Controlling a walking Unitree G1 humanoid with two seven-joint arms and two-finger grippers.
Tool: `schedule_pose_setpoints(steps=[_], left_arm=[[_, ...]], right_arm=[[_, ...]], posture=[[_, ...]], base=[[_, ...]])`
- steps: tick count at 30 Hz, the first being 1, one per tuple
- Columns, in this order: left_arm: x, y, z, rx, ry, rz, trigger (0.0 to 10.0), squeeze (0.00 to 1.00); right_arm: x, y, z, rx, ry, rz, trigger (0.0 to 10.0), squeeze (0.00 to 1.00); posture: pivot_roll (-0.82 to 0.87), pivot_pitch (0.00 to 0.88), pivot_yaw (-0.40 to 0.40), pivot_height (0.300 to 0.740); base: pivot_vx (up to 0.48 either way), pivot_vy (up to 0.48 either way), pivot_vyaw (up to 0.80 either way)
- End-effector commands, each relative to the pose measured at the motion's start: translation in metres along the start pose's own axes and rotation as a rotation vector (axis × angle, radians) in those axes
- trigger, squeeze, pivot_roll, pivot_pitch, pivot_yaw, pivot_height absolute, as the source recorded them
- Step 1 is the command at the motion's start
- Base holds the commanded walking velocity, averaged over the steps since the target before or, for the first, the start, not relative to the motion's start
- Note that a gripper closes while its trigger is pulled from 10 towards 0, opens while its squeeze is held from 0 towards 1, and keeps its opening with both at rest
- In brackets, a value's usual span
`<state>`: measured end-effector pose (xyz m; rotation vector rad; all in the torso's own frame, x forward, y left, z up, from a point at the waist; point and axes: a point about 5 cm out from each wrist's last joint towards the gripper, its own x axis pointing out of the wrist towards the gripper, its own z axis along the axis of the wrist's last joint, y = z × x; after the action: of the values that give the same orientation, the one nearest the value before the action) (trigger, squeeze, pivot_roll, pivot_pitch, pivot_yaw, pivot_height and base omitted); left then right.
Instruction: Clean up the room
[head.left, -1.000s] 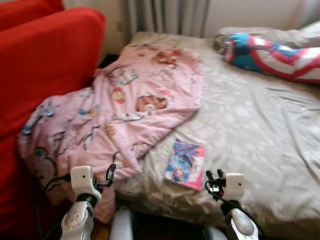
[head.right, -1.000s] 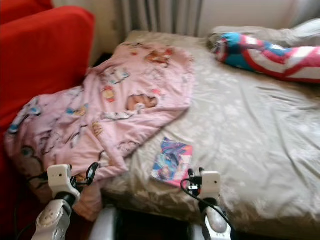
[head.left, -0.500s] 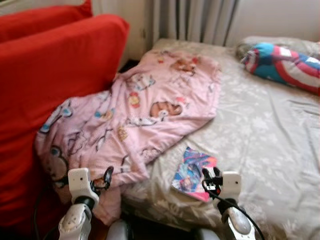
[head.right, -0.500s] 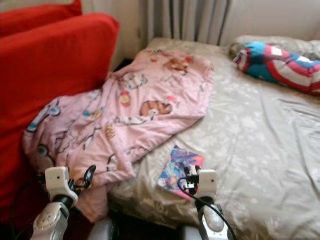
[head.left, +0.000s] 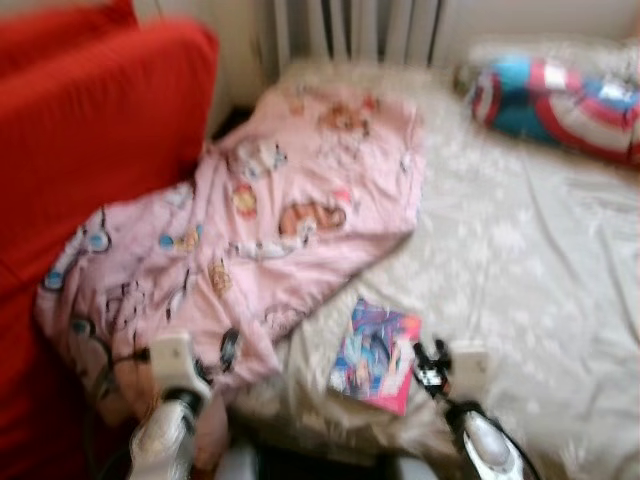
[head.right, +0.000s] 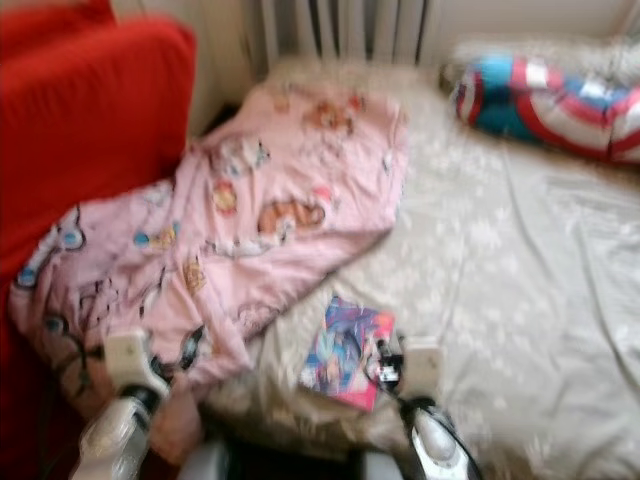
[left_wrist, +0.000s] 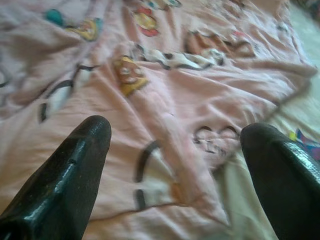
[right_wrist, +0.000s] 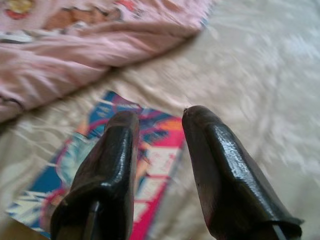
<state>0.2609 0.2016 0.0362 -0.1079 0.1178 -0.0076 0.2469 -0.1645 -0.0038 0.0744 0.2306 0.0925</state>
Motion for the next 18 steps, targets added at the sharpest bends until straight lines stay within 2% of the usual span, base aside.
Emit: schedule_pose_setpoints(steps=[1, 3, 10, 18], left_arm=[[-0.007, 0.014, -0.003, 0.004, 0.023, 0.045, 10.0, 0.00], [-0.006, 0.014, -0.003, 0.004, 0.020, 0.044, 10.0, 0.00], [-0.001, 0.007, 0.002, 0.002, 0.005, 0.015, 10.0, 0.00], [0.008, -0.003, 0.011, 0.013, -0.028, -0.027, 10.0, 0.00]], right_arm=[[0.007, 0.015, 0.005, 0.012, -0.017, 0.054, 10.0, 0.00], [0.007, 0.017, 0.003, 0.039, 0.002, 0.061, 10.0, 0.00], [0.016, 0.019, 0.002, 0.049, 0.037, 0.079, 10.0, 0.00], [0.034, 0.022, 0.020, 0.050, -0.001, 0.053, 10.0, 0.00]], posture=[[-0.02, 0.107, -0.031, 0.630], [-0.02, 0.112, -0.031, 0.630], [-0.01, 0.130, -0.031, 0.630], [0.01, 0.155, -0.028, 0.630]], base=[[0.285, 0.000, 0.80], [0.131, 0.000, 0.00], [0.000, 0.000, 0.00], [0.000, 0.000, 0.00]])
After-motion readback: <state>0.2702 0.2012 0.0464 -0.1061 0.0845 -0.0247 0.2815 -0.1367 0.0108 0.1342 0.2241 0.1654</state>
